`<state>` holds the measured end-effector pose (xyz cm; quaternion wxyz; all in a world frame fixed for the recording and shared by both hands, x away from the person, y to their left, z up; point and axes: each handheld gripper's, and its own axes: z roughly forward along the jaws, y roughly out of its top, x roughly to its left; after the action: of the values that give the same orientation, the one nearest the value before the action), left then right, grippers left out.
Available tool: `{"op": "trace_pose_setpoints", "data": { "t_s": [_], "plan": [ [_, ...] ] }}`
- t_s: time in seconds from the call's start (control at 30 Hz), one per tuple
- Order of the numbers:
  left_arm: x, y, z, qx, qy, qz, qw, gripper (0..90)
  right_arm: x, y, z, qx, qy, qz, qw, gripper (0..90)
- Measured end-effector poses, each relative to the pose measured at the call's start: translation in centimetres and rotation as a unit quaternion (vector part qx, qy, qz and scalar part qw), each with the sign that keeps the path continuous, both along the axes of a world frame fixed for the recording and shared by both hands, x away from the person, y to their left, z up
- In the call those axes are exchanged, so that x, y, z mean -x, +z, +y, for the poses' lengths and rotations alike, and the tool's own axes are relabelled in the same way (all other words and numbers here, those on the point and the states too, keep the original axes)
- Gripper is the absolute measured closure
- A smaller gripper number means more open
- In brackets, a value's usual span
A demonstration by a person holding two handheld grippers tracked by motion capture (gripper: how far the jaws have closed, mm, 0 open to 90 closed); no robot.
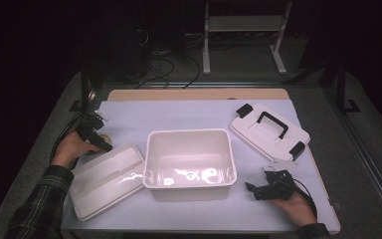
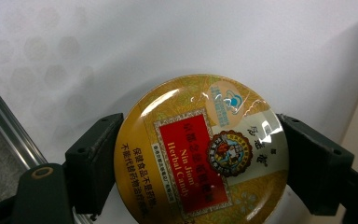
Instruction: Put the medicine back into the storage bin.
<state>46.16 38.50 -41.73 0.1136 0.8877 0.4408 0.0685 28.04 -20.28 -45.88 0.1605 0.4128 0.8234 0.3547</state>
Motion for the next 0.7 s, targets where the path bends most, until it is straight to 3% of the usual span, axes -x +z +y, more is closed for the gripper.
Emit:
{"op": "trace_pose_setpoints", "data": {
  "t_s": [0.23, 0.7],
  "plan": [
    [0.1, 1.0, 0.0, 0.011, 0.008, 0.0, 0.9999, 19.7, 0.0, 0.0, 0.0, -0.001, -0.001, 0.001, 1.0, 12.1],
    [0.8, 5.9, -0.8, 0.009, -0.017, -0.004, 0.9998, 19.7, 0.0, 0.0, 0.0, 0.0, 0.0, 0.0, 1.0, 12.1]
  ]
}}
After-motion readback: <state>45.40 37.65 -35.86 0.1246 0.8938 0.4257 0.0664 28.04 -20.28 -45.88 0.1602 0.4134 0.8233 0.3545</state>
